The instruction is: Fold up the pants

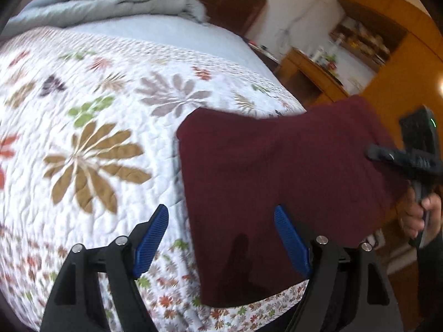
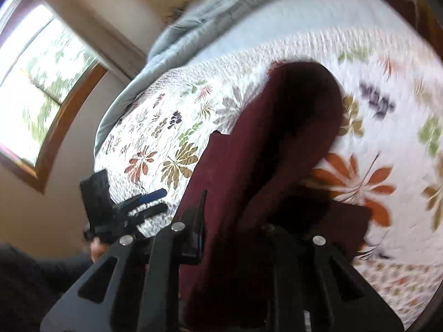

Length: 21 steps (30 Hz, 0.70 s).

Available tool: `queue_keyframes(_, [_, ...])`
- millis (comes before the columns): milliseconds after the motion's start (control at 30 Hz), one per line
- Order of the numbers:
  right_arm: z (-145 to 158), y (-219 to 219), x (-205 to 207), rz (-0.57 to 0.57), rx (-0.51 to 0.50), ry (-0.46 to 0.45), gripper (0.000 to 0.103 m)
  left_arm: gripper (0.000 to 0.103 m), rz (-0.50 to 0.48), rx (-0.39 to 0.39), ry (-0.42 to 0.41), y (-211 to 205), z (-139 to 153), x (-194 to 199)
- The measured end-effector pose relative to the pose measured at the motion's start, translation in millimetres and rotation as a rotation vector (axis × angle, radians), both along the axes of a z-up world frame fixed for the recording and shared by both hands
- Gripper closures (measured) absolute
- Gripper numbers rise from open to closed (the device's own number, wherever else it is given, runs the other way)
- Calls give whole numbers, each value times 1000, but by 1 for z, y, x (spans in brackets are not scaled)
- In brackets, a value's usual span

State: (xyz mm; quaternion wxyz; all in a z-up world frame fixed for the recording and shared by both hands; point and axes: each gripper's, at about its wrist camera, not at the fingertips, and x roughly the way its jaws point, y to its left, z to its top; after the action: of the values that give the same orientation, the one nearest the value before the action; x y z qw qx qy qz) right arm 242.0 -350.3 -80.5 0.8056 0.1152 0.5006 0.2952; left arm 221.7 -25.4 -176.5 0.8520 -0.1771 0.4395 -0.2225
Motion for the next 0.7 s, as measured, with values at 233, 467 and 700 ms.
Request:
queue_keyframes(233, [-125,-107,-21,-258,50,204,83,24,-7,11,43,-3,-14,-3])
queue_keyframes(467, [-108,-100,-9,-221,133,162,83,24,-56,-18,-61,-21,19,0])
queue_keyframes(700, [-125,-108,-11,-256,177,231,83,24,-246,-96,-146,-76,38,-17])
